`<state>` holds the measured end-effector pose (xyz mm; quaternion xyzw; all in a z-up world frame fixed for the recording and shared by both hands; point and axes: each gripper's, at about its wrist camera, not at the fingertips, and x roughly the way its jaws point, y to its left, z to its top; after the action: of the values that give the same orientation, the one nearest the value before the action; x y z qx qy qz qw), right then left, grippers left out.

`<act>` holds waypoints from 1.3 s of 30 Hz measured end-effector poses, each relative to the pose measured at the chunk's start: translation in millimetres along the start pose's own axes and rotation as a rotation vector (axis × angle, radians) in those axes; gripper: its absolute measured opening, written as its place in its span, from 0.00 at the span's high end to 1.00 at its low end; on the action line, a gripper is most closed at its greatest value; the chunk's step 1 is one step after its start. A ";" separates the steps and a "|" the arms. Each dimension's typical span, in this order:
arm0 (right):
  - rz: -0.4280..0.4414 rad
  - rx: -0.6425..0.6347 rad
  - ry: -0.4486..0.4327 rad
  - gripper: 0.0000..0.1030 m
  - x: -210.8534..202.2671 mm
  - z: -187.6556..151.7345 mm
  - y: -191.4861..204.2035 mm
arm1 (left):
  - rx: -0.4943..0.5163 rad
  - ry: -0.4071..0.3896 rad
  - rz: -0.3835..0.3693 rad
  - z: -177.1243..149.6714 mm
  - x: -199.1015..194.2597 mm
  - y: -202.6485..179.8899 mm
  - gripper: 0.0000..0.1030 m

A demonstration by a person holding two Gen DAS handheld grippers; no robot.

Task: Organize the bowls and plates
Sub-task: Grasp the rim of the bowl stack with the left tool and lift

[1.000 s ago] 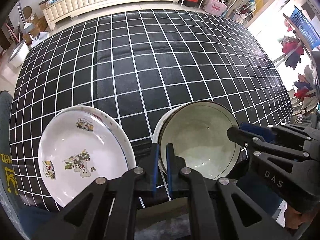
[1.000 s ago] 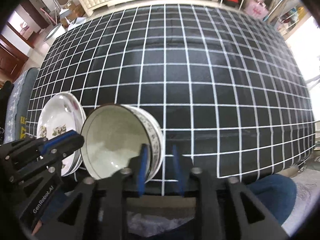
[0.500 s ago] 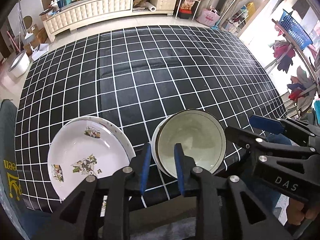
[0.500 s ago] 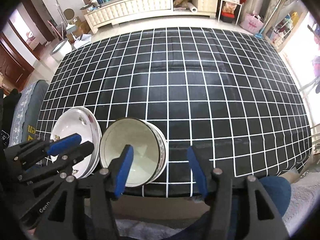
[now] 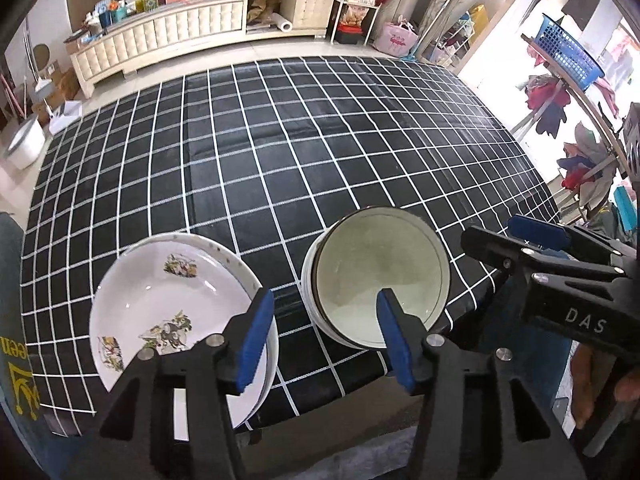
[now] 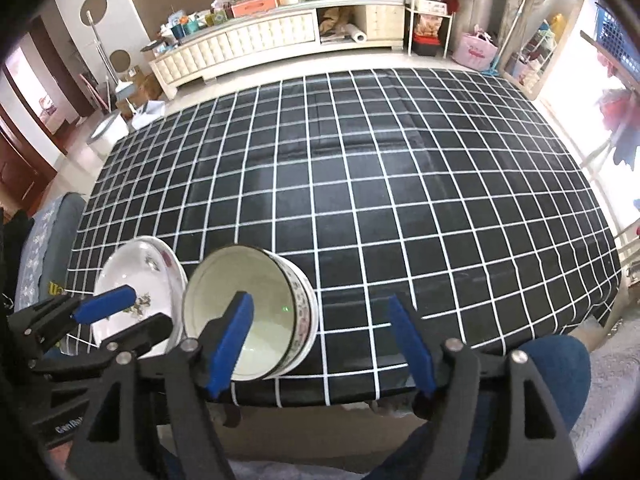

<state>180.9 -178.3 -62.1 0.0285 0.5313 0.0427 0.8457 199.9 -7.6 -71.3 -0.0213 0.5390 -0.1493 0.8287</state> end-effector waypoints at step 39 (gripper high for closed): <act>0.011 0.048 0.191 0.17 84.4 -3.3 -10.1 | 0.100 0.157 -0.142 7.0 106.9 2.5 0.51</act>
<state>214.9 -179.7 -140.0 0.0477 0.6101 0.0373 0.7900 246.7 -35.0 -163.7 -0.0063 0.5914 -0.2353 0.7713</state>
